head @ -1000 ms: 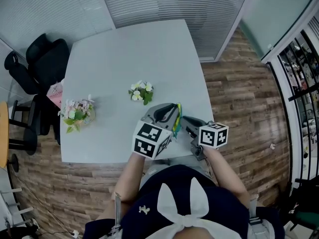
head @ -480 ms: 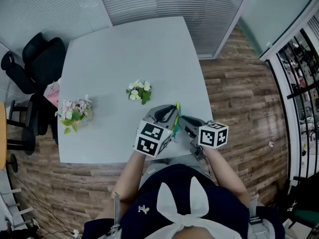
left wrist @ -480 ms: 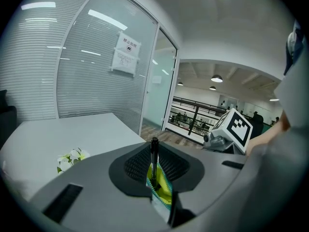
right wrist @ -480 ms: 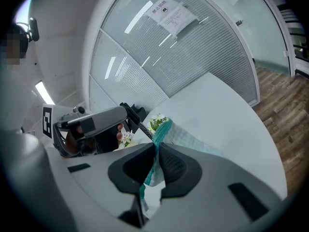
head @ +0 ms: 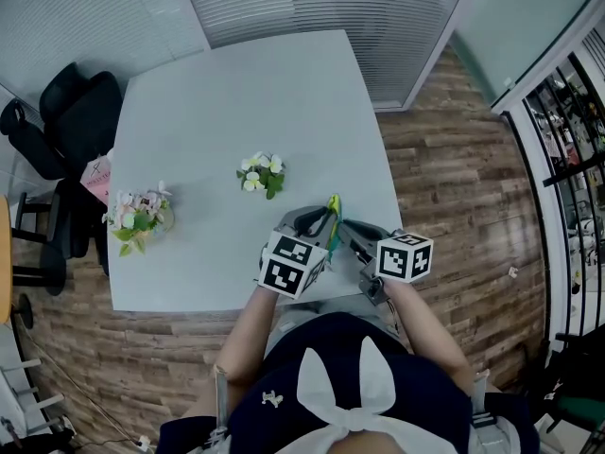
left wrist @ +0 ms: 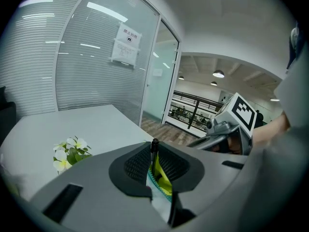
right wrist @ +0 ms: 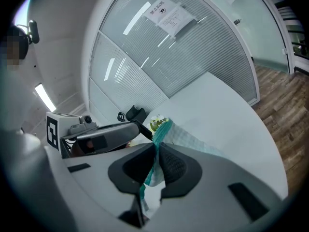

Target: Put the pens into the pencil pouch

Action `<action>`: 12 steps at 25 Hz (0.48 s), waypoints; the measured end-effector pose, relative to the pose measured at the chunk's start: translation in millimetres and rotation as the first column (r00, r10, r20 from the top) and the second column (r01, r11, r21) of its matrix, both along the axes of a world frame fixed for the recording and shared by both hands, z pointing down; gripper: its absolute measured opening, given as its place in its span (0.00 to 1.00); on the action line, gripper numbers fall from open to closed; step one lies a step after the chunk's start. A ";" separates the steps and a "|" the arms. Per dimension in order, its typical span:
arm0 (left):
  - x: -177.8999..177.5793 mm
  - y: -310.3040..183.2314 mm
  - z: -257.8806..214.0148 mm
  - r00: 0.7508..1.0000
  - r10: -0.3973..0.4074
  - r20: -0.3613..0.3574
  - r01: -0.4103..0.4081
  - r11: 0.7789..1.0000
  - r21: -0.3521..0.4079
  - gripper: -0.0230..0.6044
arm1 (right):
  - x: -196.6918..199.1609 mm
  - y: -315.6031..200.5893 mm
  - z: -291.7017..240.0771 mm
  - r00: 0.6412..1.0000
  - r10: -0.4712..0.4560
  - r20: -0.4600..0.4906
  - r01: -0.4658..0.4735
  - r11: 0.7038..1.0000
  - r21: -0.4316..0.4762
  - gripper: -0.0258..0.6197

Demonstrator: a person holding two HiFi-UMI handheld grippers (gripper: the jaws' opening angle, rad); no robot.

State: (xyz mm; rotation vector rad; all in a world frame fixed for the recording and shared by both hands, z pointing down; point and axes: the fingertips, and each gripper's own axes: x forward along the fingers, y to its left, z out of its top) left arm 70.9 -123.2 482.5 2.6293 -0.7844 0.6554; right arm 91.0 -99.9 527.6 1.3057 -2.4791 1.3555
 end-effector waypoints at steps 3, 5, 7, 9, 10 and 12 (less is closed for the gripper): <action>1.4 2.9 5.9 1.000 0.008 0.019 -0.008 1.000 -0.012 0.13 | 0.6 0.6 -0.6 1.000 0.000 0.003 0.000 1.000 -0.002 0.10; 1.6 3.3 10.1 0.999 0.011 0.035 -0.011 1.000 -0.014 0.13 | 0.5 0.4 -0.3 1.000 0.001 0.006 -0.001 1.000 -0.003 0.10; 1.3 3.2 14.7 0.999 0.014 0.052 -0.013 1.000 -0.016 0.13 | 0.2 0.1 0.2 1.000 0.001 0.007 -0.001 1.000 -0.002 0.10; 0.9 3.8 19.0 0.998 0.020 0.066 -0.019 1.000 -0.021 0.13 | -0.3 0.0 0.6 1.000 0.001 0.008 -0.001 1.000 -0.002 0.10; 0.8 4.2 21.0 0.997 0.023 0.072 -0.021 0.999 -0.024 0.13 | -0.5 -0.1 0.6 1.000 0.000 0.009 0.000 1.000 -0.001 0.10; 0.5 5.4 25.9 0.996 0.029 0.089 -0.026 0.999 -0.033 0.13 | -0.7 0.0 0.5 1.000 0.000 0.009 0.000 1.000 -0.002 0.10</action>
